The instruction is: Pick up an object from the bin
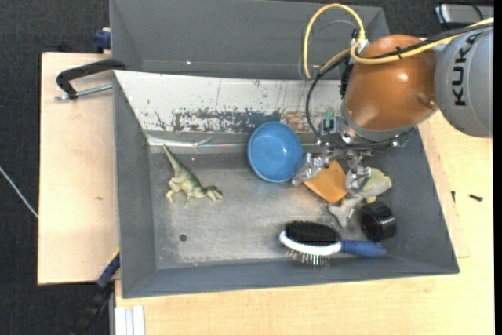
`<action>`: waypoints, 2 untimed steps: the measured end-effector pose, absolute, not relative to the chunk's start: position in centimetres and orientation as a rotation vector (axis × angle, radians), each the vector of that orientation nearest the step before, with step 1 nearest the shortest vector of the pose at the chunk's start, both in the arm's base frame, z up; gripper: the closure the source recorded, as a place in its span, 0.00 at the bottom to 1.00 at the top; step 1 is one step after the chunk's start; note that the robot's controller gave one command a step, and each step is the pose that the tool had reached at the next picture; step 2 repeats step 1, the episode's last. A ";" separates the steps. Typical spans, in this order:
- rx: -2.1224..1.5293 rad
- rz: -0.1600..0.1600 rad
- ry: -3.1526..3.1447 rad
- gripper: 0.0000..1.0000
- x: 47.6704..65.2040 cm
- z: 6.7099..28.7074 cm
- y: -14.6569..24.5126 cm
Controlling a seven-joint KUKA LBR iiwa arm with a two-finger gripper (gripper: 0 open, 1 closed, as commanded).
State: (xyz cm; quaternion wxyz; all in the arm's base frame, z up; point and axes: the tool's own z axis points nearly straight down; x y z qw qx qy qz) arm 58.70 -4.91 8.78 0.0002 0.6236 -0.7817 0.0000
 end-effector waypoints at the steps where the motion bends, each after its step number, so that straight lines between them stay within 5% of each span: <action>1: 2.009 0.014 -2.431 1.00 58.6 29.6 -4.7; 2: 2.009 0.014 -2.431 1.00 58.6 29.6 -4.7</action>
Offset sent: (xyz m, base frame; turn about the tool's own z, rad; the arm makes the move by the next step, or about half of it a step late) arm -0.0040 0.0007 0.2021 -0.0381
